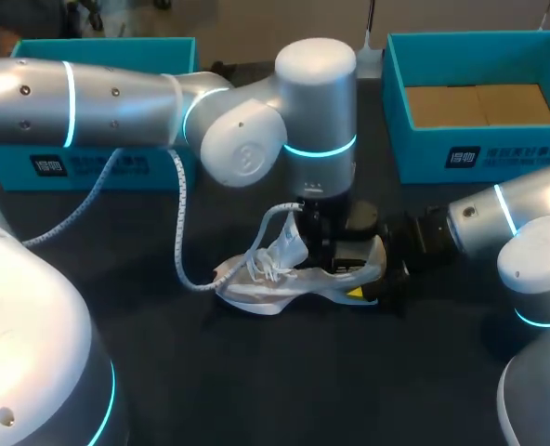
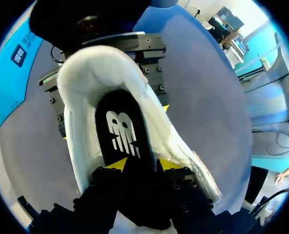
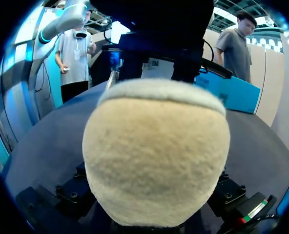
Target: Take the shoe out of the shoebox, open the shoe tongue, remove and reinsert the insole, then place the shoe into the shoebox
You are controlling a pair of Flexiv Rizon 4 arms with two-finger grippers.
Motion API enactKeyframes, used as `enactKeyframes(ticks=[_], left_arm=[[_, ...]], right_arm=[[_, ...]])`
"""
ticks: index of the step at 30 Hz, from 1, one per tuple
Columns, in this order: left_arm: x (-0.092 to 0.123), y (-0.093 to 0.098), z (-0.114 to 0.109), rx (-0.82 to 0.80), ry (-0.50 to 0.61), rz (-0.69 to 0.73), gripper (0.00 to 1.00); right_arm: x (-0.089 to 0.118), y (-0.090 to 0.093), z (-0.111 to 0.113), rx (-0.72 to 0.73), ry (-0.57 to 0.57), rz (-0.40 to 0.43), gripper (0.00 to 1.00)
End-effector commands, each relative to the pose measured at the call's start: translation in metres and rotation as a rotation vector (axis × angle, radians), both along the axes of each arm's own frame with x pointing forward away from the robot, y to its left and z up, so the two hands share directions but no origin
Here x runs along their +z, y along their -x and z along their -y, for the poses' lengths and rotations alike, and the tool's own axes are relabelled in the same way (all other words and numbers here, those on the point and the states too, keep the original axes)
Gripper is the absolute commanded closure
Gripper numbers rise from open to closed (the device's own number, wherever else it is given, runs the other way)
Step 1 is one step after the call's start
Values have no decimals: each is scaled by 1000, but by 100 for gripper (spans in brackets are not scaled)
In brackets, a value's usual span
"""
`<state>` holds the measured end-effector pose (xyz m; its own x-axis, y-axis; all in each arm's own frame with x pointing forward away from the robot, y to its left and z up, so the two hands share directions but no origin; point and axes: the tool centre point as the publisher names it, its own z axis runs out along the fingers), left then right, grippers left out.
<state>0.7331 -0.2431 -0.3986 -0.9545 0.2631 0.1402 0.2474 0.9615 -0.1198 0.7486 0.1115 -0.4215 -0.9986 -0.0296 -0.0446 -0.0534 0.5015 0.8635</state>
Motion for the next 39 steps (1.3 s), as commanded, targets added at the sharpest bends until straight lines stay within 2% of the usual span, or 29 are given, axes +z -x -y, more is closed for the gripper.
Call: enactKeyframes(ticks=[1, 7, 13, 19, 30, 39], left_arm=[[-10, 1, -3, -12, 34, 33, 66], [-22, -5, -3, -19, 63, 82, 100], [-29, -16, -8, -5, 60, 126, 100], [-15, -25, -16, 20, 66, 132, 100], [31, -21, -25, 32, 105, 117, 100], [30, -14, -15, -4, 133, 74, 100]], right_arm=[[-3, 0, -1, -1, 3, 0, 100], [-3, 0, -1, -1, 3, 0, 100], [-3, 0, -1, -1, 3, 0, 100], [-3, 0, -1, -1, 3, 0, 100], [-3, 0, -1, -1, 3, 0, 100], [-3, 0, -1, -1, 3, 0, 100]])
